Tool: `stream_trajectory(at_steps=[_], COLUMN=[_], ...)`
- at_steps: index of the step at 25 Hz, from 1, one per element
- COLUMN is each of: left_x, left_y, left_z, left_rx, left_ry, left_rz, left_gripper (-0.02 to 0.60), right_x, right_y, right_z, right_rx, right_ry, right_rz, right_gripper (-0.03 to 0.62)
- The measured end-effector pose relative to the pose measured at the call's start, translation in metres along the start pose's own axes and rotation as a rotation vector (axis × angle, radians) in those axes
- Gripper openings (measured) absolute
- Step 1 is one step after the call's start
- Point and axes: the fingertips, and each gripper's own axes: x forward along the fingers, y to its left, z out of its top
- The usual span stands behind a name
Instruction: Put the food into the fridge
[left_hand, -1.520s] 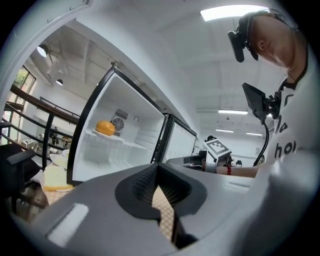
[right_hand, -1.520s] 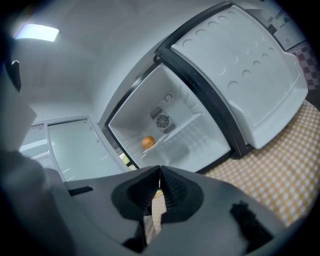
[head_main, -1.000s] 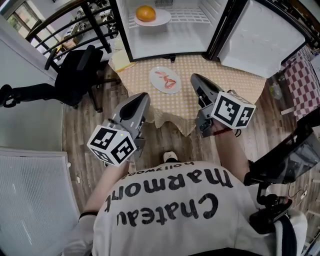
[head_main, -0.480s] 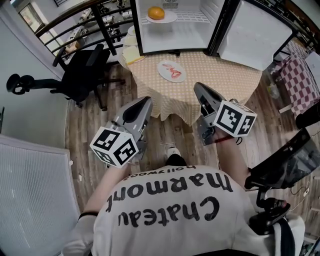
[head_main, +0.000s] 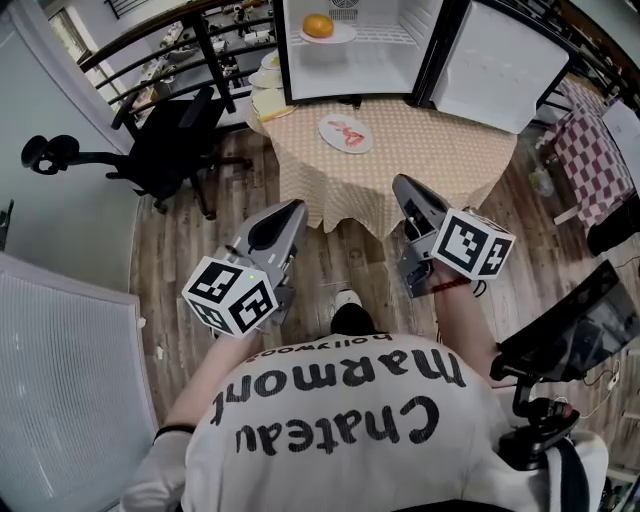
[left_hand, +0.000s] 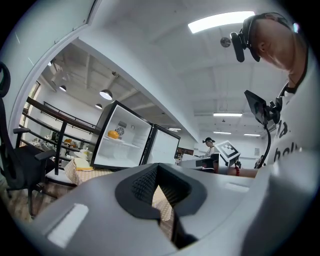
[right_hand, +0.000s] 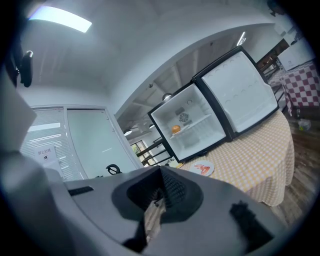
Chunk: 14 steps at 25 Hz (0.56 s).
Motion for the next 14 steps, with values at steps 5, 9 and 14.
stream_trajectory(at_steps=[5,9,14], left_x=[-0.010,-0.013,-0.017], left_y=[0.000,-0.002,0.003], left_z=[0.004,0.006,0.010], left_rx=[0.003,0.001,-0.001], left_ry=[-0.010,-0.010,-0.018], left_rz=[0.002,0.002,0.005], left_gripper=[0.008,0.008,0.008], right_x=[0.000,0.000,0.004], right_y=[0.009,0.012,0.018], right_z=[-0.005,-0.007,-0.008], right_rx=[-0.008,-0.003,0.000], right_ry=[0.007,0.017,0.018], right_rz=[-0.003,-0.005,0.001], right_gripper=[0.014,0.015,0.014])
